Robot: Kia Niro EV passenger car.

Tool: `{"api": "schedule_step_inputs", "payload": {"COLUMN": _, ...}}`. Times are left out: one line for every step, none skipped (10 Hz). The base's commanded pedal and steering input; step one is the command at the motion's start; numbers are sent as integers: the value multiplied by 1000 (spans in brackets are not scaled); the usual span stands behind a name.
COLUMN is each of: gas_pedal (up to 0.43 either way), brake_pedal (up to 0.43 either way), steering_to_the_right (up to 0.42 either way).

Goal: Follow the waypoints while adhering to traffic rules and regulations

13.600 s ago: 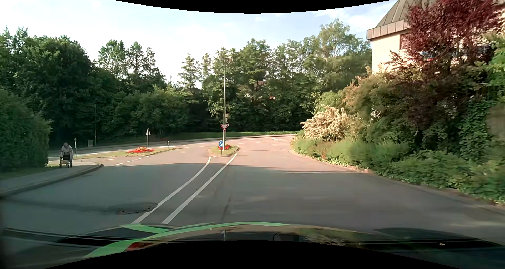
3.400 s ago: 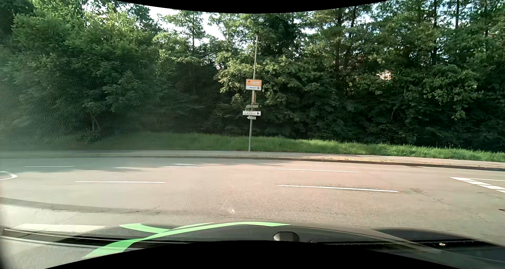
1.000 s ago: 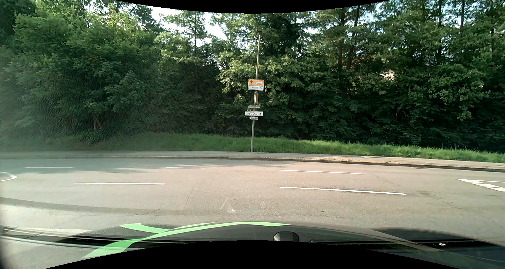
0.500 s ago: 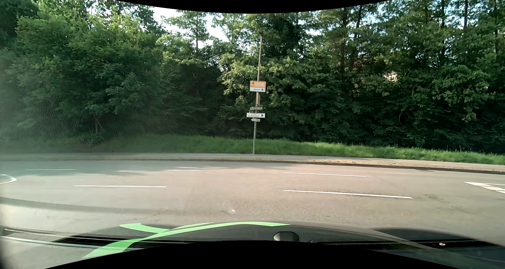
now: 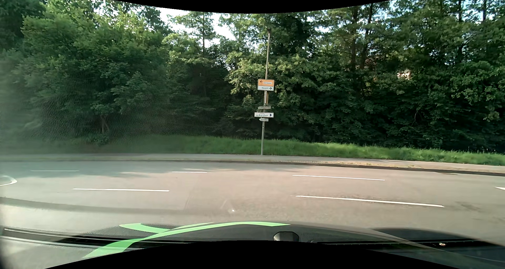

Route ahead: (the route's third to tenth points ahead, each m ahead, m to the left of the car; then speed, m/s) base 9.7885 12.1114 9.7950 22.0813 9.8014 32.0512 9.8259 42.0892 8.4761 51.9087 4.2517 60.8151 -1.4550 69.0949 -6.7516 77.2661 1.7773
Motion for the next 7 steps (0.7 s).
{"api": "schedule_step_inputs", "payload": {"gas_pedal": 350, "brake_pedal": 0, "steering_to_the_right": -310}}
{"api": "schedule_step_inputs", "payload": {"gas_pedal": 350, "brake_pedal": 0, "steering_to_the_right": -316}}
{"api": "schedule_step_inputs", "payload": {"gas_pedal": 311, "brake_pedal": 0, "steering_to_the_right": -335}}
{"api": "schedule_step_inputs", "payload": {"gas_pedal": 311, "brake_pedal": 0, "steering_to_the_right": -357}}
{"api": "schedule_step_inputs", "payload": {"gas_pedal": 311, "brake_pedal": 0, "steering_to_the_right": -365}}
{"api": "schedule_step_inputs", "payload": {"gas_pedal": 311, "brake_pedal": 0, "steering_to_the_right": -369}}
{"api": "schedule_step_inputs", "payload": {"gas_pedal": 311, "brake_pedal": 0, "steering_to_the_right": -369}}
